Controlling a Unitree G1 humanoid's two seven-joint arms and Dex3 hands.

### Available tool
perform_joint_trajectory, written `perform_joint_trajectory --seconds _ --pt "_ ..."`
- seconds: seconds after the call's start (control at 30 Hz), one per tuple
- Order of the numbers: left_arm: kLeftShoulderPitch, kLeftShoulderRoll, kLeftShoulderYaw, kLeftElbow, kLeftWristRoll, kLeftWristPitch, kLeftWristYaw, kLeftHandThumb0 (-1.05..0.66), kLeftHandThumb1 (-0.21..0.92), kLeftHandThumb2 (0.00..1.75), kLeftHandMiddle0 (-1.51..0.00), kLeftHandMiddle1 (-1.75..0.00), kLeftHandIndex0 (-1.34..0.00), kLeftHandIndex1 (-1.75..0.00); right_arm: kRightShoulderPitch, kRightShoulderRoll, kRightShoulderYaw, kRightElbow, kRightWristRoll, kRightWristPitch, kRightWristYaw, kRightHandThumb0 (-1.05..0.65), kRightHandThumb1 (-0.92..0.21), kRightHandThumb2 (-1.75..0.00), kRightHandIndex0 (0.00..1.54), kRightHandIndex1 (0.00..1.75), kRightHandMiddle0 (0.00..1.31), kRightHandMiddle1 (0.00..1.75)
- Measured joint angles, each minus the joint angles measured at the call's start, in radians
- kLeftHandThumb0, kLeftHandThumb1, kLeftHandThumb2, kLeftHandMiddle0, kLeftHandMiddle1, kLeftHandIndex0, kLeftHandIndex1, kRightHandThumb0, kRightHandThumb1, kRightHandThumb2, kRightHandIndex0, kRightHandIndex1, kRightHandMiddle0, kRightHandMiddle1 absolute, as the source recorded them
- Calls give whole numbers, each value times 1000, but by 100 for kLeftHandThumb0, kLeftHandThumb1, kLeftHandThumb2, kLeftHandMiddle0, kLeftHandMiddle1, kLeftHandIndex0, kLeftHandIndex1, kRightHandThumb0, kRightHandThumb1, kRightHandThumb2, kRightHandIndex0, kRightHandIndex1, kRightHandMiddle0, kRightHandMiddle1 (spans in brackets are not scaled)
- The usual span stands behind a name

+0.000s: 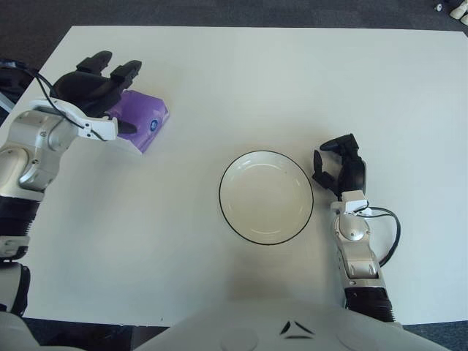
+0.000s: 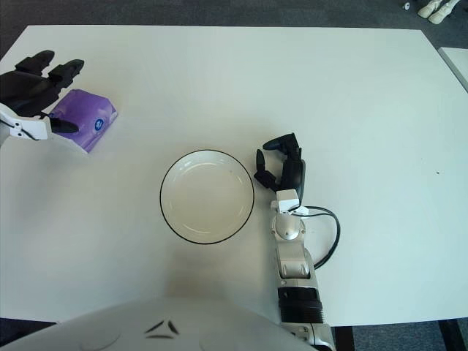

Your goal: Put the tissue paper into the plate.

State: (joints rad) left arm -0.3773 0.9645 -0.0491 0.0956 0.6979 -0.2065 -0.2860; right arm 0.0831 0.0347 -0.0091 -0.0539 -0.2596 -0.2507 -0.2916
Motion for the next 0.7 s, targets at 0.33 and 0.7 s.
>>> perform_joint_trajectory --seconds 0.33,0.7 --pt "34 32 28 20 -65 -134 14 -105 60 56 0 0 0 0 1 -3 0 6 -1 -18 -2 -38 -68 -86 58 122 34 175" --pt "55 100 45 111 -59 -360 113 -105 63 59 0 0 0 0 8 0 3 -5 -5 5 -4 -38 -69 -85 57 122 33 175"
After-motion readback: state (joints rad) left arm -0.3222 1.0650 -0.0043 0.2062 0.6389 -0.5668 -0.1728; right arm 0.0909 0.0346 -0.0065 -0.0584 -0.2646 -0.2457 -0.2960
